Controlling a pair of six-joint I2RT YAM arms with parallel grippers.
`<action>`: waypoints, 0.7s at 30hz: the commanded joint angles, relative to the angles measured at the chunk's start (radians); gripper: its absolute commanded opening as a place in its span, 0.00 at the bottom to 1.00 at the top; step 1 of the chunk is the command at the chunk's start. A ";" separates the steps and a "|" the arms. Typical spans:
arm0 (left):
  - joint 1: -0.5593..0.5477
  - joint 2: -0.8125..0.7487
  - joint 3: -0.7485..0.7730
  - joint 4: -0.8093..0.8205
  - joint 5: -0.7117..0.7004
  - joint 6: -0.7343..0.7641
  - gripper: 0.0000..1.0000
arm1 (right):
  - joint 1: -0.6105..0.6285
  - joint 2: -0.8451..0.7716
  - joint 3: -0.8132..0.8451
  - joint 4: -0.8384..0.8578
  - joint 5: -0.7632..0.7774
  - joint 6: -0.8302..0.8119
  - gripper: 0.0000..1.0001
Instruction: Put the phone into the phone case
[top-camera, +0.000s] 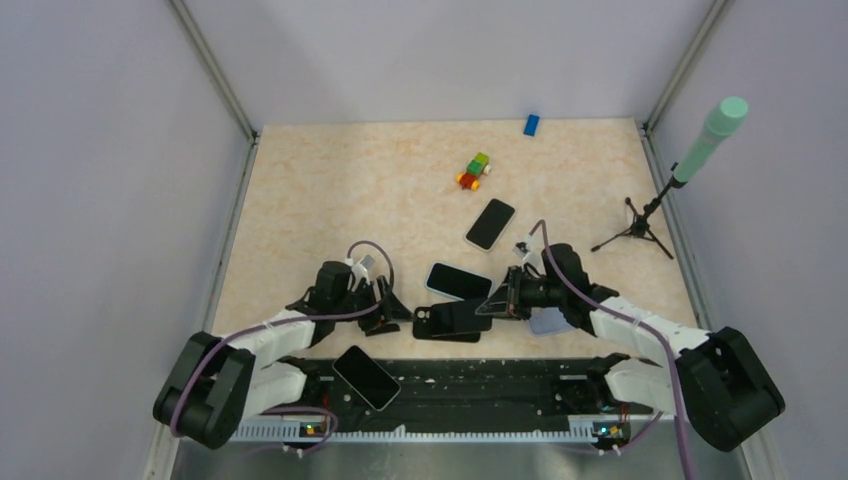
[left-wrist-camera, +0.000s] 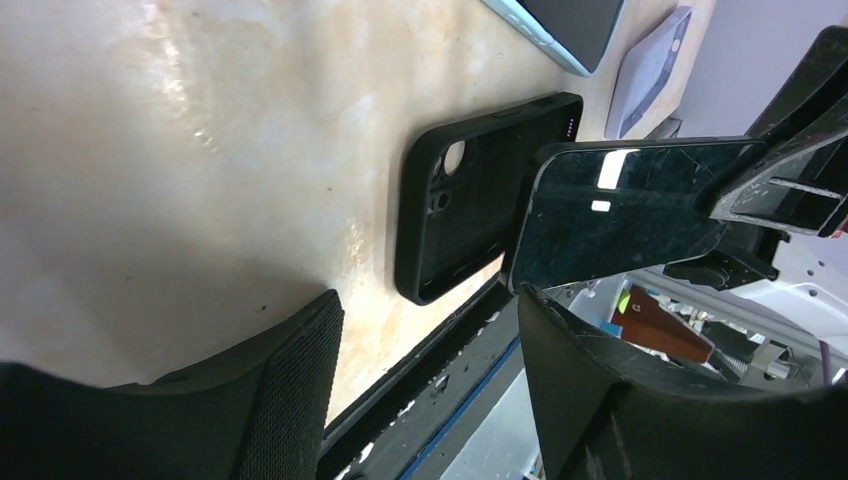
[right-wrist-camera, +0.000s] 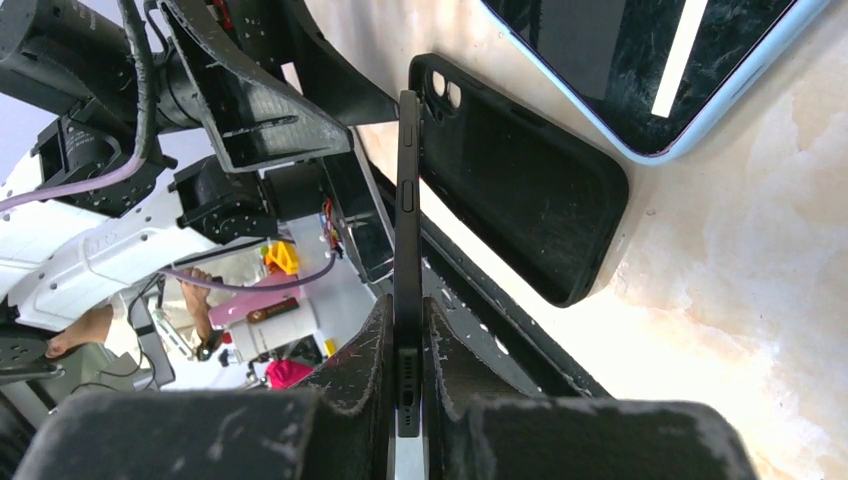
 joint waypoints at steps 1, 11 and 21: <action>-0.039 0.053 0.044 0.094 -0.030 -0.021 0.66 | -0.006 0.039 -0.020 0.134 -0.044 0.046 0.00; -0.085 0.140 0.062 0.149 -0.056 -0.033 0.64 | -0.006 0.137 -0.056 0.203 -0.021 0.061 0.00; -0.099 0.203 0.113 0.100 -0.086 0.013 0.60 | -0.006 0.188 -0.026 0.165 0.028 0.001 0.00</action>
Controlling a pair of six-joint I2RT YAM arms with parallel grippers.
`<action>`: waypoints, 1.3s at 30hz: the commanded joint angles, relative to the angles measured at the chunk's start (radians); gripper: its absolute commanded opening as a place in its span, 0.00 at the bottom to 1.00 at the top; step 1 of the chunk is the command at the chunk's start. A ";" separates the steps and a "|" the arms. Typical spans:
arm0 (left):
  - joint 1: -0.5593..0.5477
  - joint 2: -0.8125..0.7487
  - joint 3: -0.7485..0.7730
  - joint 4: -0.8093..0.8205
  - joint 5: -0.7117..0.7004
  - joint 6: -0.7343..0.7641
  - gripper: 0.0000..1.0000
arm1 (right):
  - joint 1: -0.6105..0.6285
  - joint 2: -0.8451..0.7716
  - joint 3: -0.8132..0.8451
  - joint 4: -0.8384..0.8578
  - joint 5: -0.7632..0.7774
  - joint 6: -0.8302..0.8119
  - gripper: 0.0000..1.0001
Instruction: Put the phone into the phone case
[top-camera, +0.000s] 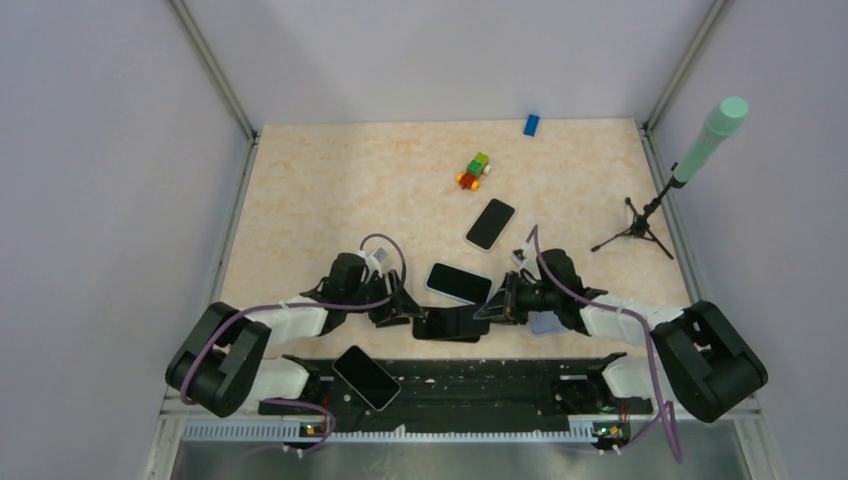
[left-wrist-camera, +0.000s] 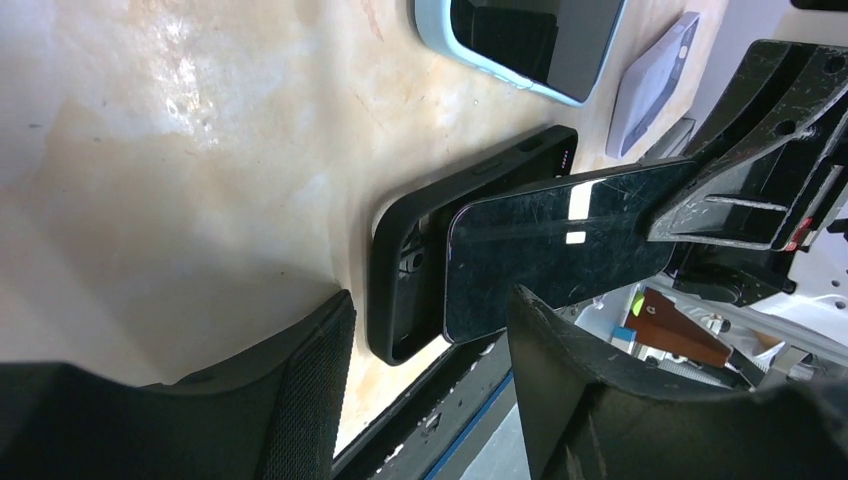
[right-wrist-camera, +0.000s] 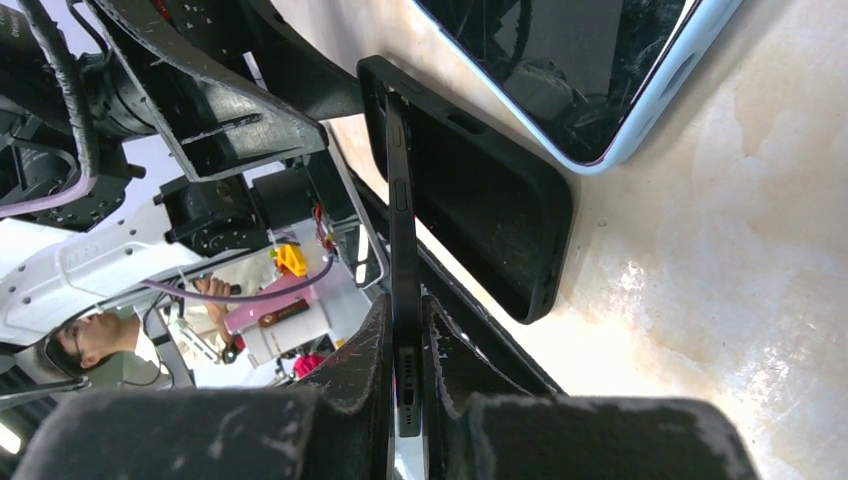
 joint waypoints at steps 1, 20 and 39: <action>-0.009 0.038 0.039 -0.009 -0.035 0.039 0.59 | -0.006 0.035 0.031 -0.008 0.045 -0.056 0.00; -0.053 0.170 0.086 0.024 -0.026 0.024 0.54 | -0.005 0.175 0.026 0.032 0.091 -0.150 0.00; -0.081 0.190 0.104 0.020 -0.042 0.011 0.52 | 0.059 0.316 0.012 0.126 0.140 -0.155 0.00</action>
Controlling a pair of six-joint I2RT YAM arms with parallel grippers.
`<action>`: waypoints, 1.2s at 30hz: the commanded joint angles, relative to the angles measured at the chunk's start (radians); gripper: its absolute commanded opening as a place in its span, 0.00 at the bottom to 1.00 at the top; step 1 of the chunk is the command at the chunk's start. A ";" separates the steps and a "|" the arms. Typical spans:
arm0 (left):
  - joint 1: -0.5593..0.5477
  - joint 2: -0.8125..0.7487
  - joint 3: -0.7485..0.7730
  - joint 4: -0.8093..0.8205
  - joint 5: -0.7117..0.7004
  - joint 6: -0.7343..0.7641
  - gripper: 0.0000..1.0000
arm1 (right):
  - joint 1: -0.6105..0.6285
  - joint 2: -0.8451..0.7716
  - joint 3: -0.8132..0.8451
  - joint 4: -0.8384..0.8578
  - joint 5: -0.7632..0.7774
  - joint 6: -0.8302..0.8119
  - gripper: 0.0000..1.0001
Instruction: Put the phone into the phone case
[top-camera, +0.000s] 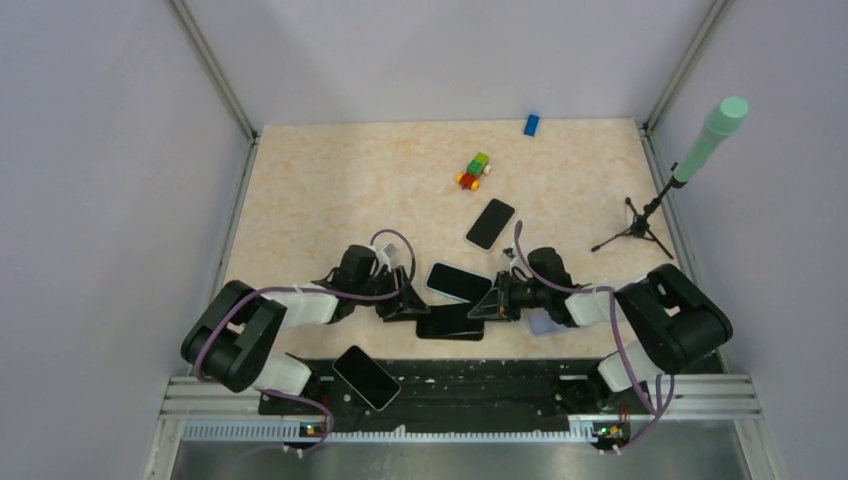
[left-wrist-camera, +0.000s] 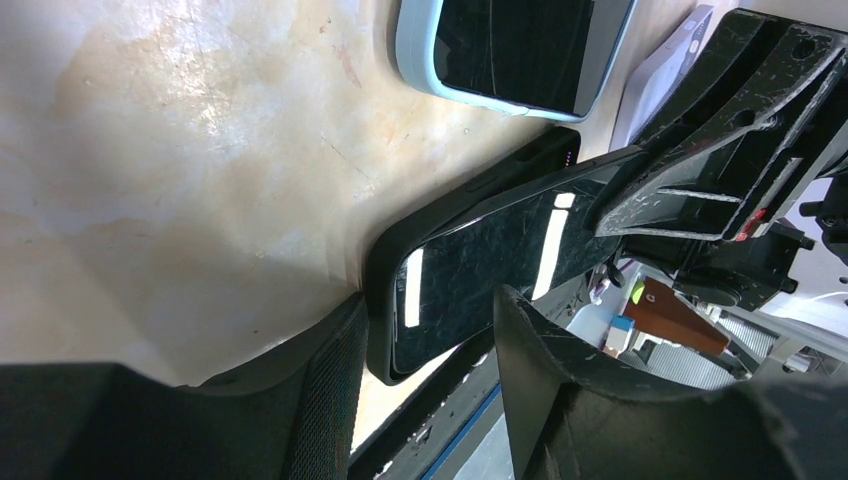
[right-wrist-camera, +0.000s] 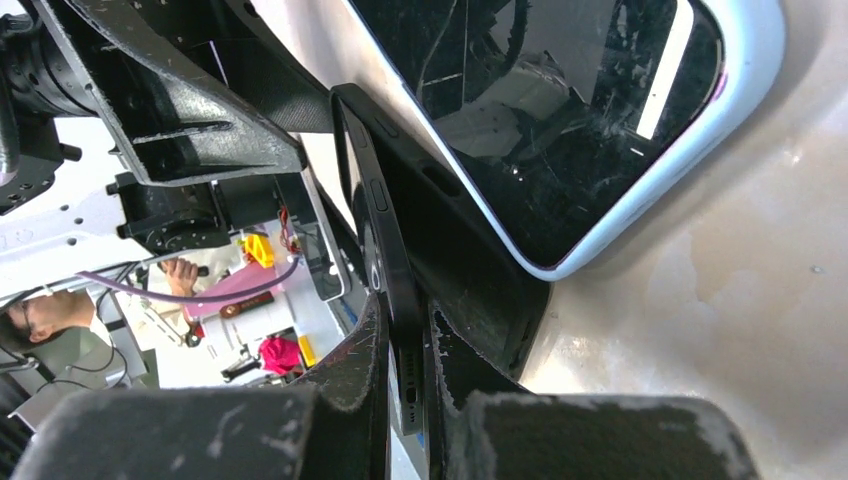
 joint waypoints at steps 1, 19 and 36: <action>-0.050 0.045 0.010 0.011 -0.060 0.008 0.52 | 0.069 0.086 -0.007 -0.062 0.172 -0.047 0.00; -0.065 -0.219 0.079 -0.433 -0.436 0.140 0.45 | 0.166 0.197 0.013 -0.005 0.204 -0.014 0.00; -0.239 -0.181 0.119 -0.348 -0.434 0.104 0.10 | 0.285 0.267 0.103 -0.123 0.279 -0.058 0.10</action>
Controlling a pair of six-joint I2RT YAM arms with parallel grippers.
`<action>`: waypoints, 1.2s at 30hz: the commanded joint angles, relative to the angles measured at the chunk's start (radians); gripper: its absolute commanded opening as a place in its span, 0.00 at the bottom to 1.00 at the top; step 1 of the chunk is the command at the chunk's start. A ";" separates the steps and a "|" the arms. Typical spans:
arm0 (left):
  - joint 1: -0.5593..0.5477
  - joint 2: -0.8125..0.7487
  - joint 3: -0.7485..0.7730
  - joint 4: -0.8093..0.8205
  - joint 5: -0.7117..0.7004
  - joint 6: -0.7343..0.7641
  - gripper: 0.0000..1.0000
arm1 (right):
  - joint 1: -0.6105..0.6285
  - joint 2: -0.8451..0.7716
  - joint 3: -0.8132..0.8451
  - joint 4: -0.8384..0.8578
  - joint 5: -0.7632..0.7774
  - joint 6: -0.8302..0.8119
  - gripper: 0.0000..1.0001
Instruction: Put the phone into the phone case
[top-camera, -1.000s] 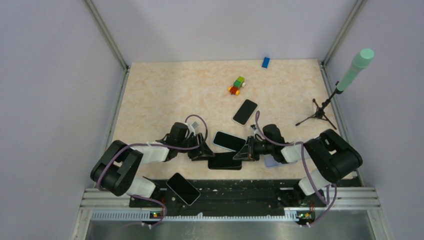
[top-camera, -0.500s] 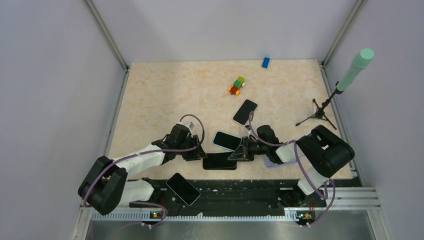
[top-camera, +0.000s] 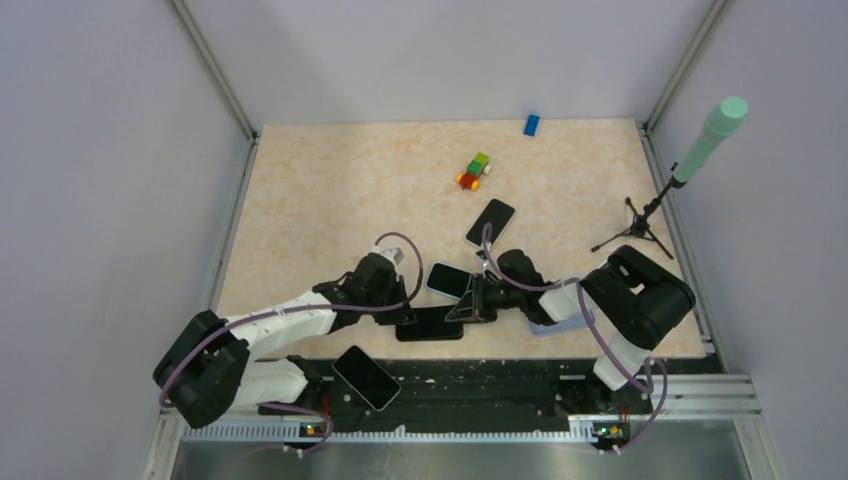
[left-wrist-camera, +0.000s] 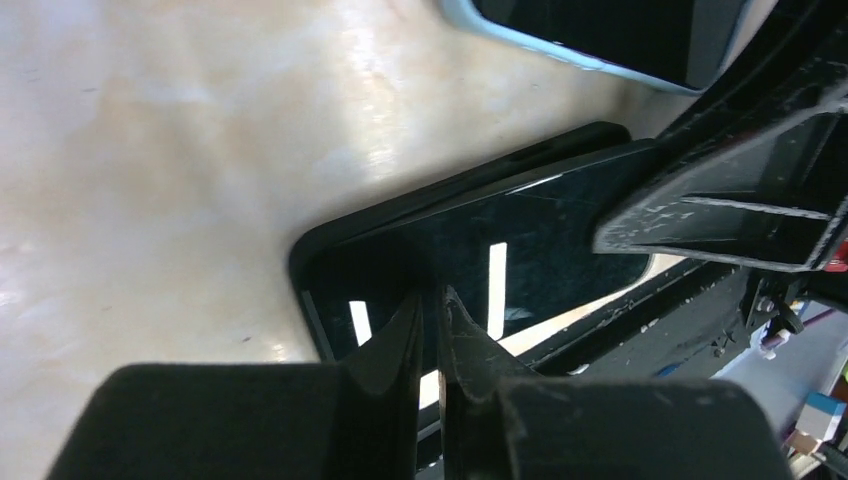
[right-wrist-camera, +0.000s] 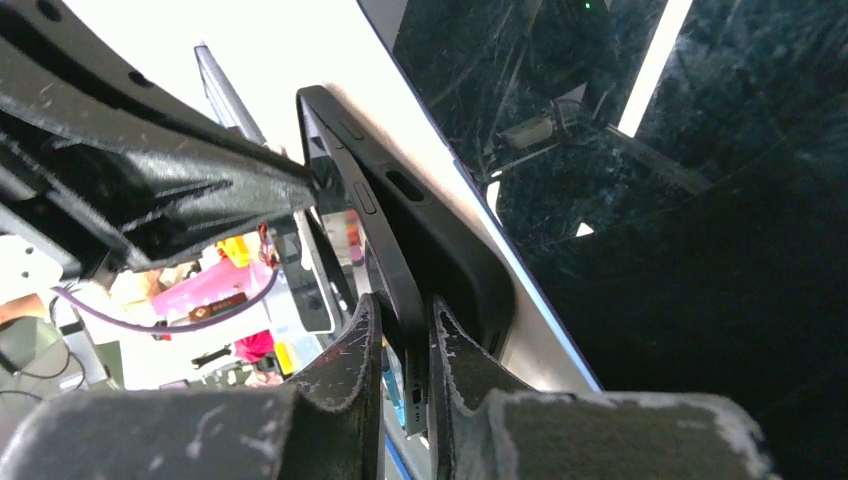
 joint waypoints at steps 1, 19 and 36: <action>-0.064 0.080 0.061 0.065 -0.014 -0.016 0.08 | 0.105 0.072 0.011 -0.287 0.175 -0.128 0.11; -0.146 0.273 0.083 0.067 -0.083 -0.076 0.00 | 0.109 -0.071 0.088 -0.647 0.370 -0.270 0.43; -0.164 0.265 0.093 -0.010 -0.162 -0.056 0.00 | 0.110 -0.138 0.171 -0.860 0.500 -0.349 0.42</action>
